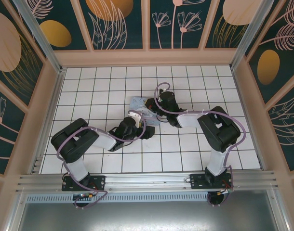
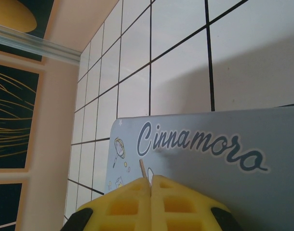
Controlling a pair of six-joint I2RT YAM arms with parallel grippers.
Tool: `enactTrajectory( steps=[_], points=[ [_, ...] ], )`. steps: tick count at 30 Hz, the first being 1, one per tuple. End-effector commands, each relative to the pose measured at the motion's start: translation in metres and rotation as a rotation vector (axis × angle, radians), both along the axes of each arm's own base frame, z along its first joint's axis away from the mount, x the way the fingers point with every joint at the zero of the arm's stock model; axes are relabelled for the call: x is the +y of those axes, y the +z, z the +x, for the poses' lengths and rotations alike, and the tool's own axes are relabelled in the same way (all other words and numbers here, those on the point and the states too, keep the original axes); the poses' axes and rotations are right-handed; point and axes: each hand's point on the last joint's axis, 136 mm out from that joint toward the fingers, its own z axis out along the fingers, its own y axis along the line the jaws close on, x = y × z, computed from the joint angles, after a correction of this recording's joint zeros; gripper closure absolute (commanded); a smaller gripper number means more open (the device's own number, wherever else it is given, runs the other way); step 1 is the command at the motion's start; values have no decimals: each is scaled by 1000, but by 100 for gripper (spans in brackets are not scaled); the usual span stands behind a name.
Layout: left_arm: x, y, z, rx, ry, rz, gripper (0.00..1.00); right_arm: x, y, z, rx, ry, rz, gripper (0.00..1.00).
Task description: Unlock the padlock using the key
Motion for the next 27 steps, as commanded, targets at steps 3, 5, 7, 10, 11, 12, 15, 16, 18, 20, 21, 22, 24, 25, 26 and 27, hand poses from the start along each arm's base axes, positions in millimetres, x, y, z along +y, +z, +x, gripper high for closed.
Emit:
enactTrajectory(
  steps=[3, 5, 7, 10, 11, 12, 15, 16, 18, 20, 21, 22, 24, 25, 26, 27],
  points=[
    [-13, -11, -12, 68, -86, -43, 6, 1, -29, -13, 77, 14, -37, 100],
    [-15, -8, -12, 70, -90, -59, 6, 1, -31, -13, 81, 13, -38, 100],
    [-17, -6, -13, 69, -96, -68, 6, 1, -34, -13, 85, 12, -38, 100],
    [-19, -4, -14, 72, -104, -90, 5, 2, -35, -13, 87, 14, -34, 100],
    [-20, -1, -15, 72, -106, -104, 5, 3, -35, -13, 86, 16, -34, 100],
    [-20, 0, -16, 76, -110, -116, 5, 4, -36, -13, 89, 18, -35, 100],
    [-24, 6, -18, 81, -122, -152, 5, 4, -37, -13, 90, 17, -35, 100],
    [-24, 5, -18, 85, -119, -159, 5, 4, -37, -13, 91, 16, -35, 100],
    [-25, 5, -17, 92, -113, -167, 5, 4, -38, -13, 92, 18, -36, 100],
    [-26, 4, -16, 100, -103, -174, 4, 4, -39, -13, 93, 17, -36, 100],
    [-25, 2, -14, 107, -90, -175, 4, 4, -38, -14, 94, 18, -35, 100],
    [-25, 1, -13, 114, -81, -177, 4, 4, -37, -13, 92, 17, -33, 100],
    [-24, -3, -13, 128, -64, -186, 4, 4, -38, -14, 92, 18, -34, 100],
    [-23, -3, -12, 131, -57, -193, 4, 5, -38, -14, 92, 19, -33, 100],
    [-23, -3, -13, 137, -52, -206, 4, 5, -37, -14, 92, 19, -32, 100],
    [-23, -1, -14, 137, -52, -222, 4, 5, -38, -14, 93, 18, -33, 100]
  ],
)
